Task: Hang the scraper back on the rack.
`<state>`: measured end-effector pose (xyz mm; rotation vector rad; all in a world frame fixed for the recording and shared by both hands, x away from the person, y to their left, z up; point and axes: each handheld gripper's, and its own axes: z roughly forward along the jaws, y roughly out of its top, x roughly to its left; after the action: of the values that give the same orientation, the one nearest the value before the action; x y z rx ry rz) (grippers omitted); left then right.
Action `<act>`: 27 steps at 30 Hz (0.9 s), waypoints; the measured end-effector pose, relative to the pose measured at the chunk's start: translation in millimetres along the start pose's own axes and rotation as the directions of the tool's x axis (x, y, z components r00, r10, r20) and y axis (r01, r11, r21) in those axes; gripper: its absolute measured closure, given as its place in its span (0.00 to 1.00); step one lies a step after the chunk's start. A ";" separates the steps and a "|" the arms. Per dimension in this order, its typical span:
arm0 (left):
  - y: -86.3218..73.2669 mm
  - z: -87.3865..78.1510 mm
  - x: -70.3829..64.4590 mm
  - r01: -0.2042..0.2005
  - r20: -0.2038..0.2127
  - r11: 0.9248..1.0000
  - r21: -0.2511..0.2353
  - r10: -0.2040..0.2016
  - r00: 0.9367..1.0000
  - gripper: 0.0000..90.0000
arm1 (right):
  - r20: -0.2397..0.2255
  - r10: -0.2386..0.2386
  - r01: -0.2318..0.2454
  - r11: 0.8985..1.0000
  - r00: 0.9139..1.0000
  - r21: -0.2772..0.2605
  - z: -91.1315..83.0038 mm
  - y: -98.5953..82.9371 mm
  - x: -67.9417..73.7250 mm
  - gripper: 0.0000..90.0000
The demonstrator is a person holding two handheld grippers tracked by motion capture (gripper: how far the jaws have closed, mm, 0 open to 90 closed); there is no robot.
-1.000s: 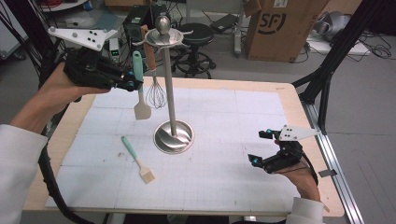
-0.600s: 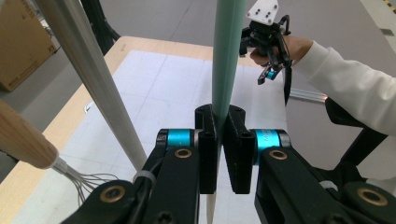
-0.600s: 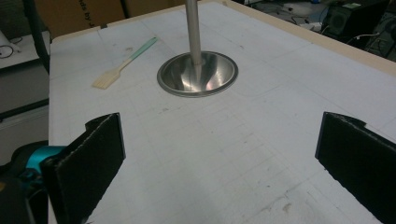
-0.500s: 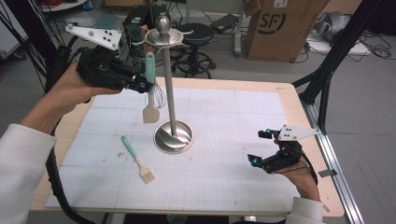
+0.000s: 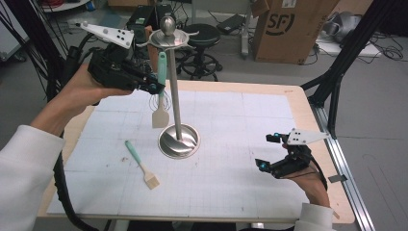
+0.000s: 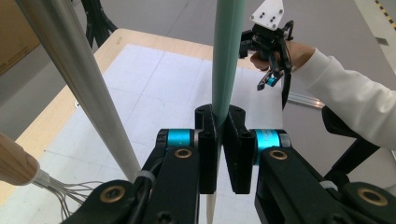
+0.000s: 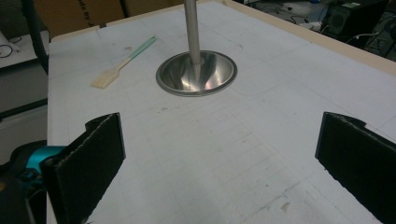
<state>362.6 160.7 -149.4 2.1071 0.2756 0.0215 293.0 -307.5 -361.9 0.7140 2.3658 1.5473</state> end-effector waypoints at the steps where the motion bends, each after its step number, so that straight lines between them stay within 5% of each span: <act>1: 0.0 -0.2 0.6 0.006 -0.001 1.000 0.003 -0.006 1.000 0.94 | 0.000 -0.002 0.002 1.000 1.000 0.000 0.0 0.0 0.2 0.00; 11: -0.7 1.5 8.6 0.056 -0.012 0.998 0.015 -0.056 0.998 0.94 | -0.001 0.001 -0.001 1.000 1.000 0.001 -0.8 0.0 0.6 0.00; 22: -7.2 2.7 10.6 0.046 -0.072 0.999 0.005 -0.046 0.996 0.92 | -0.002 -0.002 0.002 1.000 1.000 -0.005 -1.7 0.3 0.8 0.00; 27: -13.2 2.5 10.3 0.052 -0.115 0.998 0.027 -0.048 0.992 0.80 | -0.002 -0.005 0.005 1.000 1.000 -0.002 -1.9 0.4 1.1 0.00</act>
<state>370.4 167.3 -162.9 2.1313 0.3992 0.1090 291.4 -308.3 -360.6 0.7058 2.3661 1.5488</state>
